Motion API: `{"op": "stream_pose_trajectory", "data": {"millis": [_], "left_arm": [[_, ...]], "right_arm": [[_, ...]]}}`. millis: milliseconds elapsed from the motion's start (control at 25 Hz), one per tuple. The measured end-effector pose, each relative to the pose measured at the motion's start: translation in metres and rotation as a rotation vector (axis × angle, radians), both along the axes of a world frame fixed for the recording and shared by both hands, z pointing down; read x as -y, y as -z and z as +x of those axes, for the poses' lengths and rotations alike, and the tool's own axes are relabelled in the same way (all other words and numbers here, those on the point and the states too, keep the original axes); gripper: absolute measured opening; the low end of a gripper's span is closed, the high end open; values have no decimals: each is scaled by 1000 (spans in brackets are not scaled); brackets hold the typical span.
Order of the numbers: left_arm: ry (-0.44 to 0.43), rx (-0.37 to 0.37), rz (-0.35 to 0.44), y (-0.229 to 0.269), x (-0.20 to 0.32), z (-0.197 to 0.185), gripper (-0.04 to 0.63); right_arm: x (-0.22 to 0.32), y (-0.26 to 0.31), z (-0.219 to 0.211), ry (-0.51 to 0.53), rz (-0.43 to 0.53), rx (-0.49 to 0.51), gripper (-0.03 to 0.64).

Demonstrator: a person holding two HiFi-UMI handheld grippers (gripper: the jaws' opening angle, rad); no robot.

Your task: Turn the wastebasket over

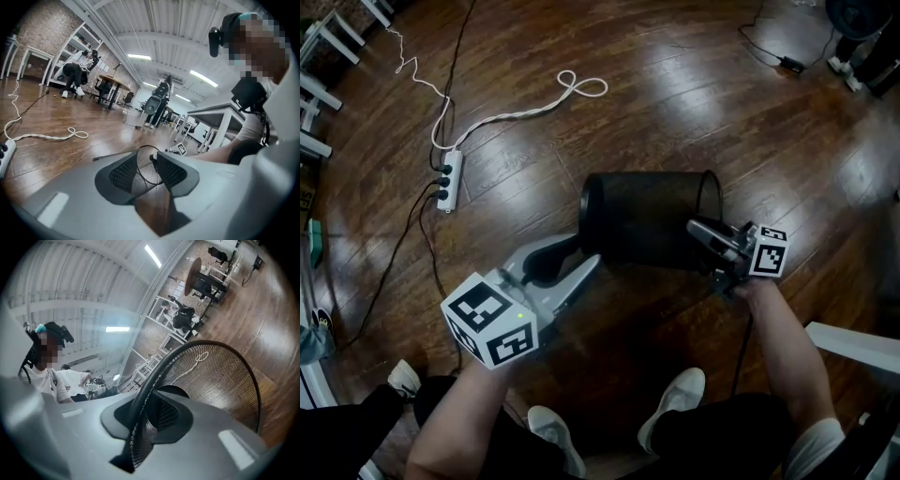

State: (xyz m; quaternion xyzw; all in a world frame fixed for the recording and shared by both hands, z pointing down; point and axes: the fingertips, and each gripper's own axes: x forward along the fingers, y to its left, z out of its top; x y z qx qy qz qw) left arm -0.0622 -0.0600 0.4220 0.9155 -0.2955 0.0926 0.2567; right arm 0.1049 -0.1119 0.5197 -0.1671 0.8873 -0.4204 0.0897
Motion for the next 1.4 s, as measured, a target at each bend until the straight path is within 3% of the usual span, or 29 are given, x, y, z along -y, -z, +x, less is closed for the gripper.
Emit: {"op": "stream_pose_trajectory", "data": {"millis": [200,480,760,1040,1240,1400], "left_arm": [[34,-15,-3,-6,12,-10,137],[45,39,3,-21,20,-20,150],[69,56,-83,-59,34,-33,177],[101,-108,-314,-131,58,-47,300],[50,-216,-399,-159,72,-37,435],[-21,-326,-471,-165,68,-22,440]], "right_arm": [[1,-2,-2,0,16,-47,67],[-3,-11,-1,9,-5,-140,186],[-4,-6,7,2,3,-209,161],[-8,-2,18,-15,-19,-245,167],[-14,-2,28,-26,-62,-329,204],[-24,-1,35,-29,-102,-395,170]]}}
